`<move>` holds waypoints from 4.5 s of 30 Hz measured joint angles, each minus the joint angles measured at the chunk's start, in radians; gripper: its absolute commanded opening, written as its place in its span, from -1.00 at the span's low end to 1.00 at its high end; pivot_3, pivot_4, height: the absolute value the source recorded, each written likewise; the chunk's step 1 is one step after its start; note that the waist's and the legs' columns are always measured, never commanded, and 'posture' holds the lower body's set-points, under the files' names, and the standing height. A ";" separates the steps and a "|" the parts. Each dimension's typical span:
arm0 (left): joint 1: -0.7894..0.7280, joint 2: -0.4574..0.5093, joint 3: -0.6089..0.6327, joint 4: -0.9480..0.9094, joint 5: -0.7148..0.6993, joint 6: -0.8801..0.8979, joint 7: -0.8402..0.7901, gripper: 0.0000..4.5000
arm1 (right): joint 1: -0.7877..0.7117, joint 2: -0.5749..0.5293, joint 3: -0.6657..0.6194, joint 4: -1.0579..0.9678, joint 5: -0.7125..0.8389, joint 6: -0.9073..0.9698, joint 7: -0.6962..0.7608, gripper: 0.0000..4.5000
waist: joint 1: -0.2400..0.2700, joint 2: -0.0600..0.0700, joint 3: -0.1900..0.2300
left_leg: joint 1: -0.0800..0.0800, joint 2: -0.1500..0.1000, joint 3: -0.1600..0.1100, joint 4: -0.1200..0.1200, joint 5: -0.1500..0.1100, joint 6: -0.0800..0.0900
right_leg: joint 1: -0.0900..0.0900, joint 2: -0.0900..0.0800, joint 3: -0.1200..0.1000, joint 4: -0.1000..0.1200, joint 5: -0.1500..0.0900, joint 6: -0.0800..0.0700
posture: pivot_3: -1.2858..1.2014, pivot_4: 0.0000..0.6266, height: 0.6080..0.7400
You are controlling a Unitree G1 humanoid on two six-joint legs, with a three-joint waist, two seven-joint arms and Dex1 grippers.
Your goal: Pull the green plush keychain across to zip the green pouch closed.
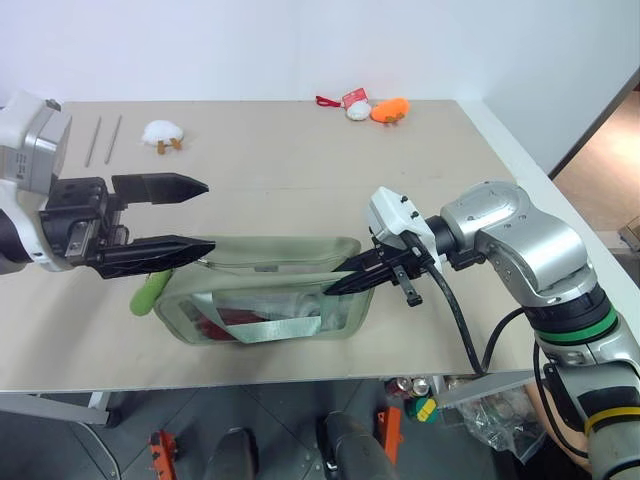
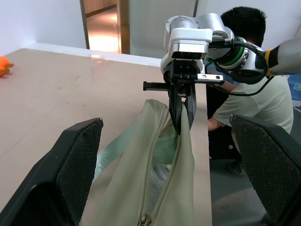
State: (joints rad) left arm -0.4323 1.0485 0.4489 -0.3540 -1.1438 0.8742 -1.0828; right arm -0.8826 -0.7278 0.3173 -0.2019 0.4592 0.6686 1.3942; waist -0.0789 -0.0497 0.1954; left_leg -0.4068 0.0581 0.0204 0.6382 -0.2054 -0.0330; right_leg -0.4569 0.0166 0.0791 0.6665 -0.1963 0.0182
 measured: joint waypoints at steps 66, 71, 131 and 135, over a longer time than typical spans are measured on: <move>0.263 -0.185 0.058 0.229 0.115 -0.005 0.176 1.00 | -0.054 -0.012 -0.117 0.344 -0.199 -0.383 -0.012 -0.97 | 0.001 0.000 0.000 | 0.000 -0.001 0.000 0.000 0.001 -0.001 | 0.000 -0.001 0.000 0.000 0.000 -0.003 | 0.03 -0.52 1.00; 0.263 -0.190 0.057 0.229 0.123 -0.004 0.175 1.00 | -0.095 -0.020 -0.134 0.422 -0.191 -0.396 0.029 -0.97 | 0.001 0.000 0.000 | -0.001 -0.001 0.000 -0.002 0.000 -0.001 | -0.001 -0.001 0.000 0.000 0.000 0.001 | 0.03 -0.52 1.00; 0.106 -0.209 -0.070 0.339 0.245 -0.018 0.087 1.00 | 0.097 -0.077 -0.263 0.443 -0.087 -0.240 0.045 -0.99 | 0.000 0.000 0.000 | 0.000 -0.002 0.000 -0.001 0.000 -0.001 | 0.000 -0.001 0.001 0.000 0.001 0.002 | 0.03 -0.52 1.00; 0.051 -0.220 -0.087 0.400 0.266 -0.035 0.092 1.00 | 0.097 -0.077 -0.263 0.440 -0.081 -0.240 0.058 -0.99 | 0.001 0.000 0.000 | 0.000 -0.002 0.000 -0.001 0.000 -0.001 | 0.000 0.000 0.001 0.000 0.001 0.002 | 0.03 -0.52 1.00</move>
State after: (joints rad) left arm -0.3814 0.8282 0.3623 0.0456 -0.8778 0.8391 -0.9908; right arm -0.7851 -0.8045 0.0545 0.2382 0.3783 0.4286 1.4524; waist -0.0778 -0.0498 0.1954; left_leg -0.4070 0.0566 0.0200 0.6375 -0.2052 -0.0336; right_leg -0.4567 0.0162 0.0798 0.6663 -0.1951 0.0203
